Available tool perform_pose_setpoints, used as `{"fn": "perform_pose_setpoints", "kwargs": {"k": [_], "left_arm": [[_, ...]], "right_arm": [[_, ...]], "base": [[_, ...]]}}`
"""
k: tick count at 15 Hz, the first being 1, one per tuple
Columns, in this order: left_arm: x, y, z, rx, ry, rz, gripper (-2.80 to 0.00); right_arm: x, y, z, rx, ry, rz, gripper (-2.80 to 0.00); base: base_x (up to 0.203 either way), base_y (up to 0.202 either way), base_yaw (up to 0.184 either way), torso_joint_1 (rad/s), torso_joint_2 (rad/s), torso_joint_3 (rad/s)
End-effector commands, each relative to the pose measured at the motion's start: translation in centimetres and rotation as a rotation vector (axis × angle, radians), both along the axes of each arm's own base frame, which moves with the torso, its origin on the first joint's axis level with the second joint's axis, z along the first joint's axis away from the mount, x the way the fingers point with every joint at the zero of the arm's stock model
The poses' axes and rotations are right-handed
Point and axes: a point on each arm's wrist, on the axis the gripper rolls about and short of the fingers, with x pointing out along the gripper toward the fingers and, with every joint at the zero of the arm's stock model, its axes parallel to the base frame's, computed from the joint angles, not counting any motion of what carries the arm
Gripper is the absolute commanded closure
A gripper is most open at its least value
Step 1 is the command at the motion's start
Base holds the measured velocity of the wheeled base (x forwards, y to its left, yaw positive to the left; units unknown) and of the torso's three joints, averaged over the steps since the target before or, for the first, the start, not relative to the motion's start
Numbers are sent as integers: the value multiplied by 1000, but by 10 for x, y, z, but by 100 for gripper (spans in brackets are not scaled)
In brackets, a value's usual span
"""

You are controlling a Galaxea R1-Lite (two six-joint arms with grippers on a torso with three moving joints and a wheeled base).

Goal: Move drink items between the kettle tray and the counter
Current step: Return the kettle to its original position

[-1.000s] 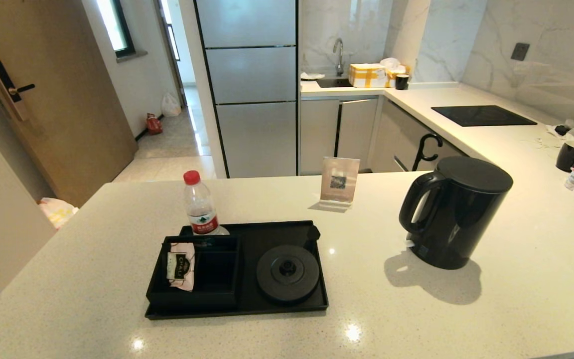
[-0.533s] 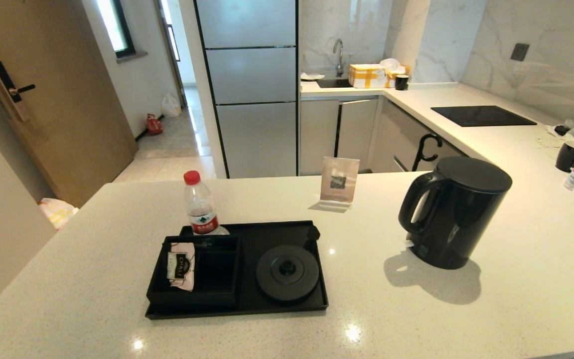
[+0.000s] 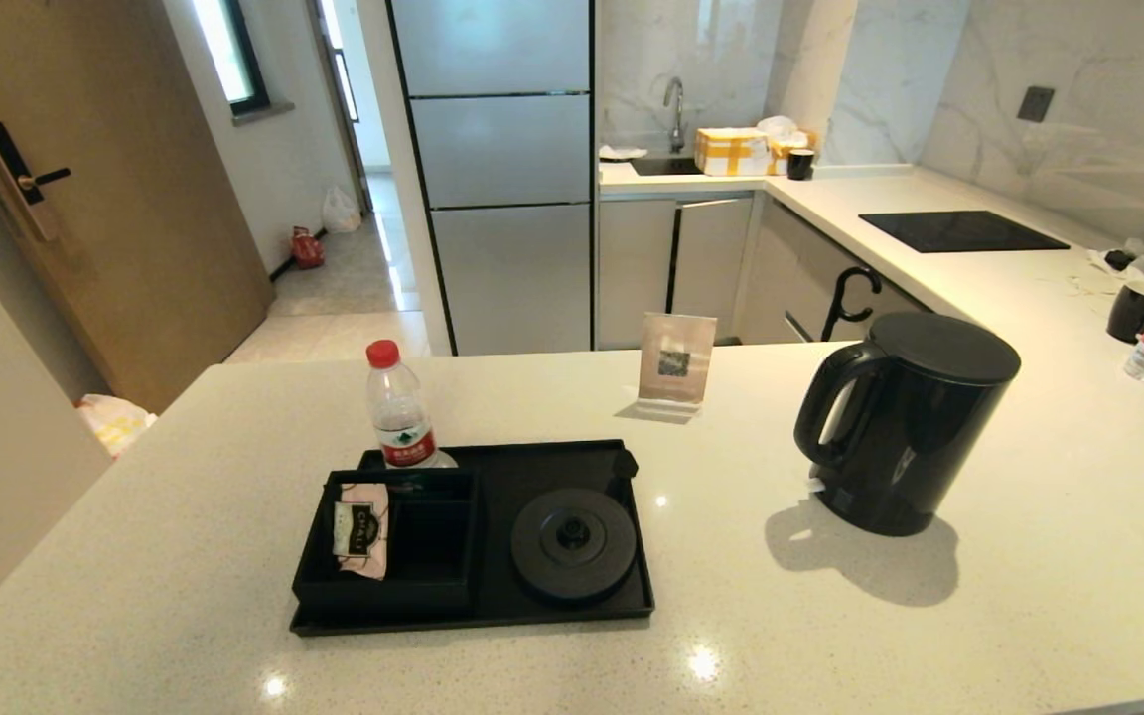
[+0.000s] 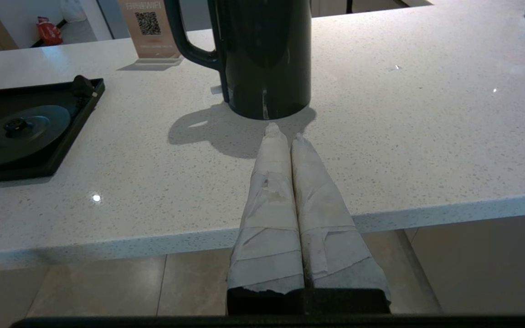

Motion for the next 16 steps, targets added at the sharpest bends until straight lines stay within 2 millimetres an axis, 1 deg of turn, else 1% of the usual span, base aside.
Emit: {"fn": "perform_pose_setpoints", "kwargs": {"k": [1,2,3,4,5,7,16], "left_arm": [[13,0,-8,61,-281,6,0],[24,0,-19,107,-309,-5,0],[35,0,-37,147,-295,-30,0],[43,-1,-51,179,-302,-67,0],[46,-2,-56,191,-316,-90,0],[45,-3,-62,191,-248,-137,0],[45,-3,-62,169,-249,-133,0]], "right_arm": [[0,0,0,1,0,-1,0],[0,0,0,1,0,-1,0],[0,0,0,1,0,-1,0],[0,0,0,1,0,-1,0],[0,0,0,1,0,-1,0],[0,0,0,1,0,-1,0],[0,0,0,0,2,-2,0]], "base": [[0,0,0,0,0,0],[0,0,0,0,0,0],[0,0,0,0,0,0],[0,0,0,0,0,0],[0,0,0,0,0,0],[0,0,0,0,0,0],[0,0,0,0,0,0]]}}
